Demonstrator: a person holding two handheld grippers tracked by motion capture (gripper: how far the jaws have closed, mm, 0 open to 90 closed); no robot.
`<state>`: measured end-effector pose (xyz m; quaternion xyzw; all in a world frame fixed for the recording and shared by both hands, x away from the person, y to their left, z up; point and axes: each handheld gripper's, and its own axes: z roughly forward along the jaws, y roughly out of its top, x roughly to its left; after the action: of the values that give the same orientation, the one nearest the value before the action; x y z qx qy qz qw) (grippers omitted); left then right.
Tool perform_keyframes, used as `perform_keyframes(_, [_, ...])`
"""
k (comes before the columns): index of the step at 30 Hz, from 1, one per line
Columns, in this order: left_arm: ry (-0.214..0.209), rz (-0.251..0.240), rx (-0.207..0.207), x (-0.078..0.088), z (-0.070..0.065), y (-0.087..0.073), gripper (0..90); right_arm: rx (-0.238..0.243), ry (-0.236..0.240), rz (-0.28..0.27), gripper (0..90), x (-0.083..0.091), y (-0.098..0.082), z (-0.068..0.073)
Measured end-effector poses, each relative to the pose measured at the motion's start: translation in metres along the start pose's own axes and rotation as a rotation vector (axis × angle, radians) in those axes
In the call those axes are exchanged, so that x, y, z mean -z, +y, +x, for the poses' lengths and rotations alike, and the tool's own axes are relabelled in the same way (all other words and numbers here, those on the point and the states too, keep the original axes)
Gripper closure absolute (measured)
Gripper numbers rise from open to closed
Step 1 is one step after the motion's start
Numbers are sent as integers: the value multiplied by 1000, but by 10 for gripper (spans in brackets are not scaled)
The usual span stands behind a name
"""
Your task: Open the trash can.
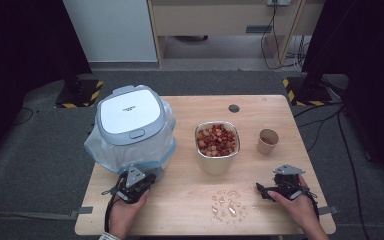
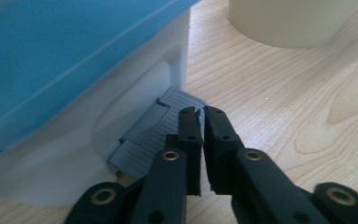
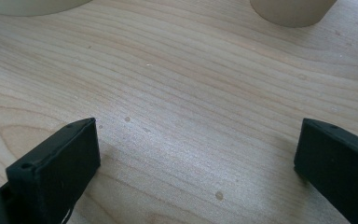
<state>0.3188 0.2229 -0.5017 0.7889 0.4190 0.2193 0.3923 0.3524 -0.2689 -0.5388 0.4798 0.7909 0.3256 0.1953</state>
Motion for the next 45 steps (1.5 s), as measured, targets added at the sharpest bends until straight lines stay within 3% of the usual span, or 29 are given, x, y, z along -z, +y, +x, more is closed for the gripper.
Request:
perform_keyframes(14, [47, 16, 7, -16, 8, 1, 885, 0, -1, 0, 6, 0, 0, 0])
perform_keyframes(39, [95, 54, -35, -25, 0, -5, 893, 1, 1, 0, 6, 0, 0, 0])
perform_keyframes(45, [85, 60, -19, -27, 2, -7, 894, 1, 1, 0, 6, 0, 0, 0])
